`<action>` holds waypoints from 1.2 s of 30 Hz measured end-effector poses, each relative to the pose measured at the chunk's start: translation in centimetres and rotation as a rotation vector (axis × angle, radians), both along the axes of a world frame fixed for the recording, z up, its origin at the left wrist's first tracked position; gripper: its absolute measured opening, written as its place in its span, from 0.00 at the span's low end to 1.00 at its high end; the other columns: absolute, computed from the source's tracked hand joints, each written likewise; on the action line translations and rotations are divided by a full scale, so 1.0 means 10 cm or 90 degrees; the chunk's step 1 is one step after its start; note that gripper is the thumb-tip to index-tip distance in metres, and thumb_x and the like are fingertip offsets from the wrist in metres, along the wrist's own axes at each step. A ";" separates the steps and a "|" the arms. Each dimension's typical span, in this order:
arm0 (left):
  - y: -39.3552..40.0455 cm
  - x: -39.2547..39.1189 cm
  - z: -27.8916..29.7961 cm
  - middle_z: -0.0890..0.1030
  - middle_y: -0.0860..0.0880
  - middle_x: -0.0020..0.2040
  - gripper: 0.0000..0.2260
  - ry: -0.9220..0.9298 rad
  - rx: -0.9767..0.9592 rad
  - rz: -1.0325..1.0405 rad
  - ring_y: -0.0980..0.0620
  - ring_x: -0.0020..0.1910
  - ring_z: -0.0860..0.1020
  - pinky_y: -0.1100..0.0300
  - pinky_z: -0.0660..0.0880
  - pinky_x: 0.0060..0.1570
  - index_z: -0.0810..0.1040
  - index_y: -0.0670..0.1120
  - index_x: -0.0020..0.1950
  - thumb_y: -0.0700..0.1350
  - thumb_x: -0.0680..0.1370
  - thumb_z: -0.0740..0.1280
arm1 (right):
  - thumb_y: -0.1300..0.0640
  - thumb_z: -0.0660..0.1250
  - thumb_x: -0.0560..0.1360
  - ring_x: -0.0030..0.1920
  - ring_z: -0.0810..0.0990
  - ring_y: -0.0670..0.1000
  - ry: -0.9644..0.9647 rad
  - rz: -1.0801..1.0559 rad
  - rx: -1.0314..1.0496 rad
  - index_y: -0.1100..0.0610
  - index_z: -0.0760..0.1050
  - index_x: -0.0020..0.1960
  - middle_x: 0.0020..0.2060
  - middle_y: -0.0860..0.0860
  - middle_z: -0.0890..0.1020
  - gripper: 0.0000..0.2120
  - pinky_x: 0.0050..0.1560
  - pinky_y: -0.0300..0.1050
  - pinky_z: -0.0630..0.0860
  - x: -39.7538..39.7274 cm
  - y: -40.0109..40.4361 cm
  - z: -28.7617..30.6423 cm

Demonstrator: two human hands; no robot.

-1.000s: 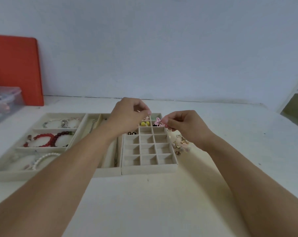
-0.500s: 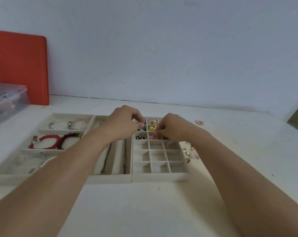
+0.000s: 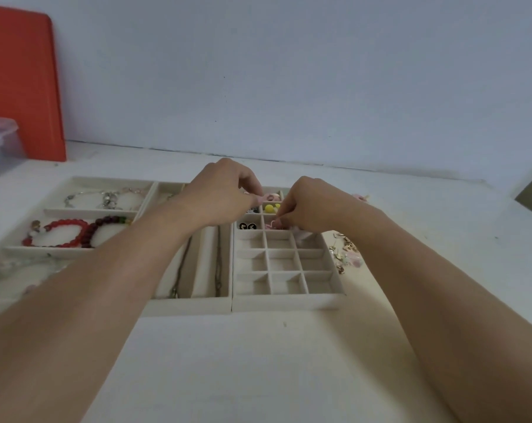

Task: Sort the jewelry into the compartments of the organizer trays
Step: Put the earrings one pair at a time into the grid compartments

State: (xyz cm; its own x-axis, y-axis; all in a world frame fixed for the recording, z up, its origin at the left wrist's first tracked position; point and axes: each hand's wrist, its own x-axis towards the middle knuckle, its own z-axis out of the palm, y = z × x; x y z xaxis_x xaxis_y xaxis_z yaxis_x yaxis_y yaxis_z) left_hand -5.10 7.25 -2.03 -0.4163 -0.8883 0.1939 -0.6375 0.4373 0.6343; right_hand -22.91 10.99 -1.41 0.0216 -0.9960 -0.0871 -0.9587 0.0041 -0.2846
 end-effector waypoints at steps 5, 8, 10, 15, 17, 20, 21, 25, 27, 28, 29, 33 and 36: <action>0.01 0.00 0.01 0.84 0.55 0.46 0.04 -0.001 -0.005 -0.002 0.57 0.46 0.78 0.59 0.74 0.48 0.85 0.53 0.44 0.53 0.74 0.74 | 0.44 0.77 0.71 0.41 0.79 0.51 0.019 -0.039 -0.011 0.47 0.86 0.44 0.30 0.46 0.77 0.08 0.41 0.42 0.72 0.01 -0.01 -0.03; 0.00 0.00 0.01 0.84 0.55 0.45 0.04 -0.007 -0.004 -0.004 0.59 0.43 0.77 0.58 0.74 0.48 0.84 0.53 0.43 0.53 0.74 0.74 | 0.45 0.77 0.71 0.42 0.80 0.51 0.033 -0.050 -0.016 0.46 0.86 0.41 0.32 0.46 0.79 0.06 0.41 0.43 0.74 0.01 -0.01 -0.02; 0.00 0.00 0.00 0.84 0.55 0.46 0.03 -0.009 -0.002 0.000 0.57 0.47 0.78 0.57 0.75 0.51 0.84 0.54 0.44 0.52 0.74 0.74 | 0.49 0.75 0.72 0.39 0.81 0.50 0.025 -0.054 -0.029 0.44 0.85 0.38 0.32 0.46 0.81 0.04 0.41 0.44 0.78 -0.01 0.00 0.01; -0.01 -0.03 -0.04 0.83 0.58 0.45 0.00 -0.004 -0.003 -0.005 0.59 0.47 0.78 0.65 0.70 0.42 0.85 0.53 0.45 0.48 0.75 0.74 | 0.50 0.75 0.73 0.32 0.78 0.45 -0.032 -0.074 -0.084 0.45 0.84 0.41 0.36 0.44 0.83 0.02 0.47 0.48 0.81 -0.13 0.06 0.20; 0.00 -0.03 -0.04 0.83 0.58 0.46 0.01 0.002 -0.003 -0.010 0.59 0.47 0.78 0.67 0.71 0.43 0.85 0.53 0.46 0.47 0.76 0.74 | 0.50 0.75 0.73 0.33 0.79 0.45 -0.031 -0.074 -0.098 0.44 0.83 0.40 0.35 0.43 0.82 0.03 0.48 0.48 0.81 -0.17 0.10 0.26; 0.01 -0.05 -0.04 0.84 0.57 0.47 0.01 0.001 0.001 -0.016 0.59 0.45 0.78 0.67 0.71 0.41 0.85 0.52 0.46 0.47 0.76 0.73 | 0.49 0.75 0.73 0.36 0.80 0.47 -0.032 -0.087 -0.113 0.44 0.82 0.39 0.36 0.44 0.83 0.04 0.49 0.49 0.81 -0.25 0.16 0.38; 0.02 -0.05 -0.04 0.84 0.56 0.48 0.01 -0.001 0.002 -0.016 0.58 0.46 0.78 0.67 0.71 0.41 0.85 0.53 0.46 0.47 0.76 0.73 | 0.49 0.75 0.73 0.36 0.80 0.47 -0.037 -0.094 -0.121 0.44 0.83 0.40 0.38 0.44 0.84 0.04 0.49 0.49 0.80 -0.29 0.19 0.43; 0.07 -0.09 -0.04 0.82 0.60 0.46 0.02 0.018 0.000 -0.019 0.60 0.50 0.78 0.71 0.68 0.41 0.84 0.53 0.45 0.46 0.76 0.73 | 0.50 0.74 0.75 0.33 0.78 0.45 -0.079 -0.130 -0.173 0.46 0.85 0.44 0.40 0.45 0.85 0.02 0.41 0.43 0.75 -0.59 0.36 0.57; 0.10 -0.11 -0.05 0.81 0.64 0.44 0.02 0.024 0.004 -0.021 0.65 0.49 0.77 0.72 0.66 0.37 0.84 0.53 0.45 0.46 0.77 0.73 | 0.51 0.74 0.75 0.33 0.78 0.44 -0.062 -0.156 -0.155 0.46 0.85 0.44 0.41 0.45 0.85 0.01 0.40 0.42 0.74 -0.74 0.41 0.50; 0.11 -0.12 -0.06 0.79 0.65 0.43 0.02 0.026 0.006 -0.024 0.68 0.48 0.76 0.73 0.64 0.37 0.84 0.53 0.46 0.46 0.77 0.73 | 0.51 0.74 0.75 0.33 0.78 0.44 -0.048 -0.169 -0.135 0.47 0.85 0.45 0.42 0.45 0.85 0.01 0.42 0.43 0.76 -0.81 0.43 0.42; 0.12 -0.14 -0.08 0.78 0.65 0.43 0.02 0.026 0.008 -0.029 0.70 0.46 0.74 0.73 0.64 0.37 0.84 0.53 0.46 0.46 0.77 0.72 | 0.52 0.74 0.74 0.34 0.79 0.44 -0.032 -0.183 -0.119 0.47 0.85 0.45 0.44 0.45 0.85 0.01 0.45 0.44 0.78 -0.88 0.45 0.31; 0.13 -0.16 -0.13 0.78 0.65 0.42 0.03 0.018 0.000 -0.040 0.67 0.46 0.74 0.73 0.66 0.42 0.84 0.54 0.45 0.46 0.77 0.73 | 0.50 0.75 0.73 0.38 0.79 0.43 -0.030 -0.238 -0.121 0.47 0.86 0.44 0.52 0.39 0.84 0.02 0.46 0.43 0.77 -1.08 0.56 -0.08; 0.12 -0.17 -0.14 0.84 0.61 0.48 0.03 0.029 -0.006 -0.049 0.61 0.54 0.78 0.63 0.73 0.55 0.84 0.55 0.43 0.47 0.75 0.74 | 0.44 0.74 0.73 0.41 0.78 0.45 -0.043 -0.235 -0.113 0.47 0.87 0.41 0.44 0.36 0.81 0.08 0.42 0.41 0.72 -1.13 0.57 -0.18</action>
State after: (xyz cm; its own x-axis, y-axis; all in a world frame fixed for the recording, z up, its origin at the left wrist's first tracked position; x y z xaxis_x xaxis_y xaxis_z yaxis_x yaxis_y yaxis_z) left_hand -6.77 8.44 -3.44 -0.4739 -0.8521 0.2221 -0.5722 0.4897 0.6579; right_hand -34.22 16.67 -3.26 -0.3405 -0.9372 0.0756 -0.8812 0.2900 -0.3734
